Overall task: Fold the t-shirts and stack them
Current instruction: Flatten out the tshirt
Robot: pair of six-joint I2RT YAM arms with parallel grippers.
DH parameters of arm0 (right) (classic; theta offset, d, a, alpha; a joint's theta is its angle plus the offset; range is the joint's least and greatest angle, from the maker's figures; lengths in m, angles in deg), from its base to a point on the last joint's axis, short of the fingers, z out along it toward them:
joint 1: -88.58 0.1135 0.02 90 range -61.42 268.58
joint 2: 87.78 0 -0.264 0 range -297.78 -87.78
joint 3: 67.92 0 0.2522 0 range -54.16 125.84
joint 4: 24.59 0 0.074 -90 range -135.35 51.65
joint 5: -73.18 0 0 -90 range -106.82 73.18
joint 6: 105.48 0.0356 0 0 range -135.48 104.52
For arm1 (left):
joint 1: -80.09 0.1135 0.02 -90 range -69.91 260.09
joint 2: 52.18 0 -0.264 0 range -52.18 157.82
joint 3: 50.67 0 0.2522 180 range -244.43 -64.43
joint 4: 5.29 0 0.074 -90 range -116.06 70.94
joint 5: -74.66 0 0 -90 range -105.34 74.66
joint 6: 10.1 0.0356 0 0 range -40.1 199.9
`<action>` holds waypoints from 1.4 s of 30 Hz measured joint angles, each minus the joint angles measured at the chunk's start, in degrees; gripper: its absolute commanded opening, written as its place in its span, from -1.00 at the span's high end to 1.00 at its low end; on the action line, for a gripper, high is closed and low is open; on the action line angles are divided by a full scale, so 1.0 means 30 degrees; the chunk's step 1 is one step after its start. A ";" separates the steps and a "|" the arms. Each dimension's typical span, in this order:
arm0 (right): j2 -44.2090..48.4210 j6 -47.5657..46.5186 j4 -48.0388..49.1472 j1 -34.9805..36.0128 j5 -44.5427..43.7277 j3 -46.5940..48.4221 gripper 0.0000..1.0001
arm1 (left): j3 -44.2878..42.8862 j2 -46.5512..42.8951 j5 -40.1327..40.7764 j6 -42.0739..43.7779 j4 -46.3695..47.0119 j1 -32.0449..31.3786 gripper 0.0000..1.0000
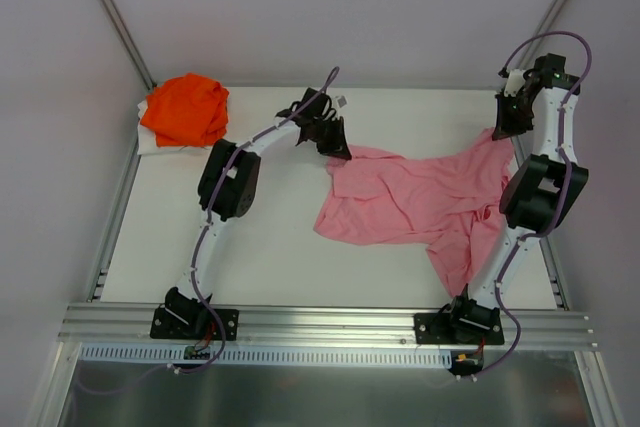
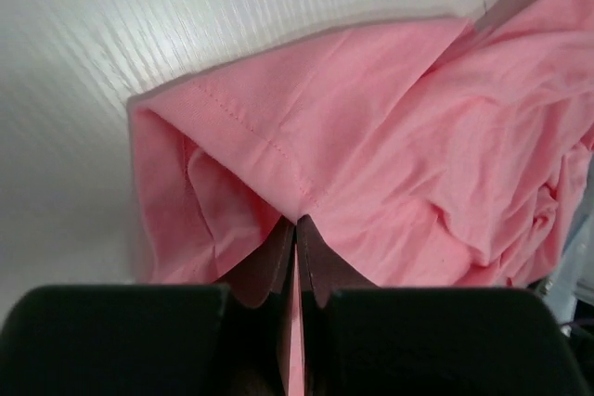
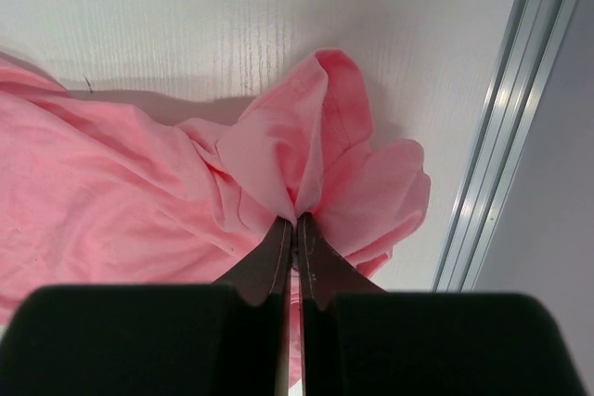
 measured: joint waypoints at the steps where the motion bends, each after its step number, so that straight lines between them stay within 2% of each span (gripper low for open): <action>1: 0.0036 0.0007 0.0007 0.0000 0.0029 -0.0036 0.99 | 0.0000 -0.0321 0.0481 0.0182 0.0007 0.0036 1.00; 10: 0.0182 0.0073 -0.0051 0.0000 0.0233 -0.0240 0.99 | -0.0583 -0.3453 0.3388 0.1537 0.0911 0.0794 1.00; 19: 0.0437 0.0124 -0.0051 0.0015 0.0372 -0.0488 0.99 | -0.1355 -0.3716 0.4087 0.2259 0.1107 0.0984 0.98; 20: 0.0437 0.0131 -0.0051 0.0015 0.0379 -0.0495 0.99 | -0.1253 -0.3730 0.4087 0.2295 0.1107 0.0984 0.39; 23: 0.0459 0.0131 -0.0051 0.0015 0.0444 -0.0503 0.99 | -0.0969 -0.3738 0.4087 0.2652 0.1071 0.0976 -0.97; 30: 0.0495 0.0131 -0.0051 0.0036 0.0590 -0.0503 0.99 | -0.0182 -0.4167 0.4065 0.2652 -0.0058 0.0976 -0.97; 35: 0.0495 0.0146 -0.0051 0.0036 0.0612 -0.0503 0.99 | 0.2543 -0.6076 0.3963 0.2710 -0.1115 0.0976 -0.97; 42: 0.0503 0.0211 -0.0044 0.0036 0.0648 -0.0503 0.99 | 0.3803 -0.5901 0.2229 0.1923 -0.3672 0.0852 -0.97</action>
